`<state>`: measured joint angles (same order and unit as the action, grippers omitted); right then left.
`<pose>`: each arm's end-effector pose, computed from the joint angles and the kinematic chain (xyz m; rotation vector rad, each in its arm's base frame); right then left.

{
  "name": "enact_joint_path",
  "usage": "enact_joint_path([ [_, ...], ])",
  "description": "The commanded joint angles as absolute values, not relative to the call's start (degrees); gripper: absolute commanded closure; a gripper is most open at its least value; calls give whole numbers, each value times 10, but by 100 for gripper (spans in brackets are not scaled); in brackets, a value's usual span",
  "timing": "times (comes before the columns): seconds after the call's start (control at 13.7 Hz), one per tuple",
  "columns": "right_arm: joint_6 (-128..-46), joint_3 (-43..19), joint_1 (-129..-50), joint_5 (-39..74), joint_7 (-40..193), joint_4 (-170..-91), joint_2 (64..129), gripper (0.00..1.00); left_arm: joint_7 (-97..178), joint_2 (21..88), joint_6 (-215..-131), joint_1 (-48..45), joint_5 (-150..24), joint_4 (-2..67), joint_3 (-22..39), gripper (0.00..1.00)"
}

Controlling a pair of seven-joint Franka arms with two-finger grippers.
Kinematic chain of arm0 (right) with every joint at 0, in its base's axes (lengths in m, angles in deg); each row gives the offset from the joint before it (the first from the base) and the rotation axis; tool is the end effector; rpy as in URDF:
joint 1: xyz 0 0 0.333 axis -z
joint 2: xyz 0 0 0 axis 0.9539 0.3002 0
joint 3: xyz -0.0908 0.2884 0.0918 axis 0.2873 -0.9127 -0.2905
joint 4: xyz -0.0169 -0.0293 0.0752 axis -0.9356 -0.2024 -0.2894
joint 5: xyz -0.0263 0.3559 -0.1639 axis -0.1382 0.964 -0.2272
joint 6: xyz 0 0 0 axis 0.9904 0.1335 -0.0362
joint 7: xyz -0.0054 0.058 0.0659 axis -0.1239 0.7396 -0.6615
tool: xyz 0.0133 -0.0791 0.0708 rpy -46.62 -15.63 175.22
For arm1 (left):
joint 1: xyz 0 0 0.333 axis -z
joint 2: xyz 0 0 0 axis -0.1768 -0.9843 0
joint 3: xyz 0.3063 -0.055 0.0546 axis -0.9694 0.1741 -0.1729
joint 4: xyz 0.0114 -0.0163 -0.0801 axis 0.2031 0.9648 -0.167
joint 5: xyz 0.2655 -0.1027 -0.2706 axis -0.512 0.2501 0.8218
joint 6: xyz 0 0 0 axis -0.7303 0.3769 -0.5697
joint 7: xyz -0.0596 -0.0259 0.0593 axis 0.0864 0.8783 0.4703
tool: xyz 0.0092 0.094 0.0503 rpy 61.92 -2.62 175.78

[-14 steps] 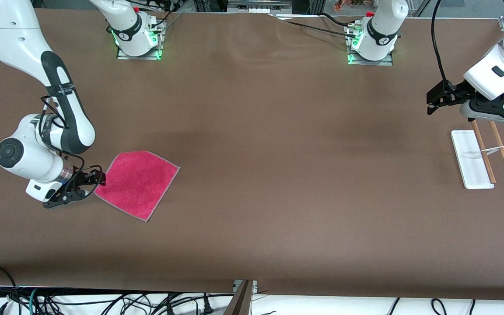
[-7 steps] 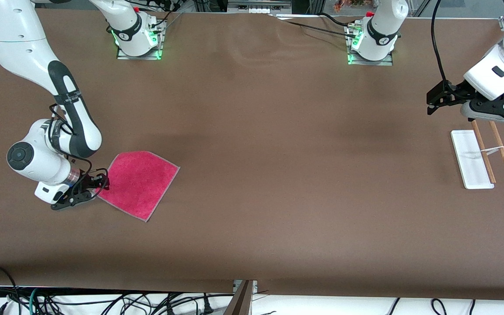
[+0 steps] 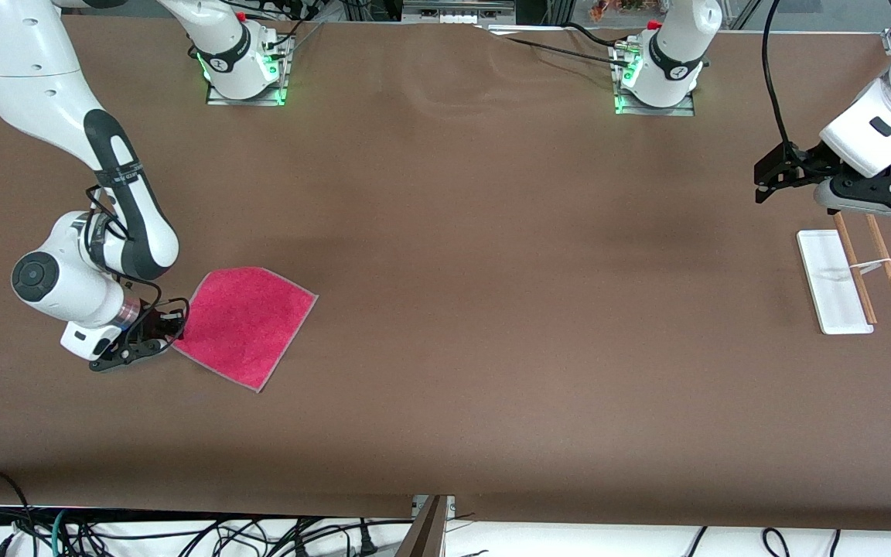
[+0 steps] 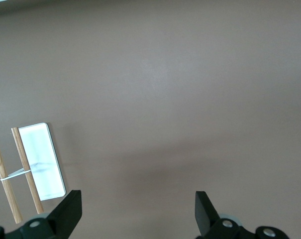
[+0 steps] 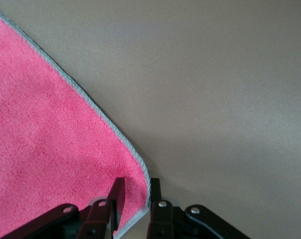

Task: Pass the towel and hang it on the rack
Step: 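Lift the pink towel with the right gripper toward the table's middle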

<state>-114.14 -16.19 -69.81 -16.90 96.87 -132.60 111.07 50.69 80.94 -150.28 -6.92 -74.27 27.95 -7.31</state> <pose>0.6651 -0.0469 0.1931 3.0931 0.5286 0.0929 0.5533 -0.0514 0.6028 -3.0887 0.2635 -0.0241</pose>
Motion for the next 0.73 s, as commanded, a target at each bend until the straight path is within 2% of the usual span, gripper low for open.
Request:
enact_joint_path([
  [0.0,-1143,-169,-691,-154,983,-1321,1113,100,502,802,-1495,-71,-738,264,-71,0],
  [0.29,-1106,-180,-695,-145,979,-1309,1098,100,502,803,-1495,-71,-738,264,-71,0],
  [0.66,-881,-201,-707,-133,891,-1194,1072,100,502,802,-1495,-71,-738,264,-71,0],
])
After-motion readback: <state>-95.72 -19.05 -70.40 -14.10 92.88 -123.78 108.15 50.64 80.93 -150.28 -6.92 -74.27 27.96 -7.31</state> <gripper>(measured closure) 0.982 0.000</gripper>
